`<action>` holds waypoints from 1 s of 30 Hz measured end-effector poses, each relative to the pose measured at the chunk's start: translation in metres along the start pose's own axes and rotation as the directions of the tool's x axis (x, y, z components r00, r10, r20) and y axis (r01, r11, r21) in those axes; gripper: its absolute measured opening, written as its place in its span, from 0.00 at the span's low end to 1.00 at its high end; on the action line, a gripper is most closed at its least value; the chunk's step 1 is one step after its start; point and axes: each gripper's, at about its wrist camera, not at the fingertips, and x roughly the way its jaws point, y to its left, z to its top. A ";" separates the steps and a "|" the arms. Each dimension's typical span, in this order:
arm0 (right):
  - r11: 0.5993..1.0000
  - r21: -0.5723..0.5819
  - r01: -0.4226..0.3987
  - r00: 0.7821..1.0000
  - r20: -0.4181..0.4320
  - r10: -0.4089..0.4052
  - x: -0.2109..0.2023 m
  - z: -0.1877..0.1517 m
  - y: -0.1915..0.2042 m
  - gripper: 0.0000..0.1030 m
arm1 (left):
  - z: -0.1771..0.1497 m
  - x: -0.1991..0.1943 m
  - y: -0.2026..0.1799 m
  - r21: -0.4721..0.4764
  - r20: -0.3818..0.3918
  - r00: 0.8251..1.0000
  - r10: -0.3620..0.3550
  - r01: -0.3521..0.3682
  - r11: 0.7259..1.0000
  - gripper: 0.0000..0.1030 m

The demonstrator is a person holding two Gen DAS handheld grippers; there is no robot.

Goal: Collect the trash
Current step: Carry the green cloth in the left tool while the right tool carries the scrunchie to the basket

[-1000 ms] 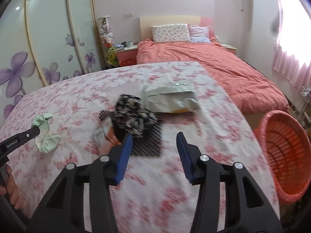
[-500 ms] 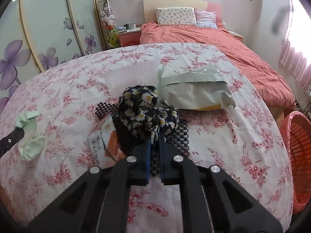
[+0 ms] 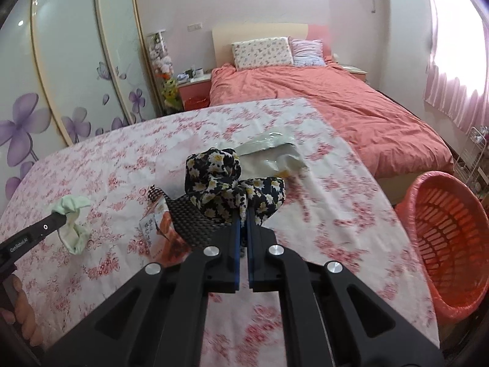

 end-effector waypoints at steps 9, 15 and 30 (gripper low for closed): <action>0.999 0.045 0.026 0.999 0.032 -0.027 -0.026 -0.006 -0.028 0.04 | -0.005 -0.008 -0.040 0.069 0.009 0.999 -0.034 0.033 0.997 0.05; 0.997 0.064 0.047 0.998 0.048 -0.050 -0.038 -0.011 -0.044 0.04 | -0.008 -0.009 -0.066 0.128 0.018 1.000 -0.022 0.019 0.992 0.05; 0.985 0.124 0.119 0.986 0.098 -0.132 -0.065 -0.020 -0.084 0.04 | -0.021 -0.012 -0.127 0.261 0.035 0.999 -0.032 0.021 0.965 0.05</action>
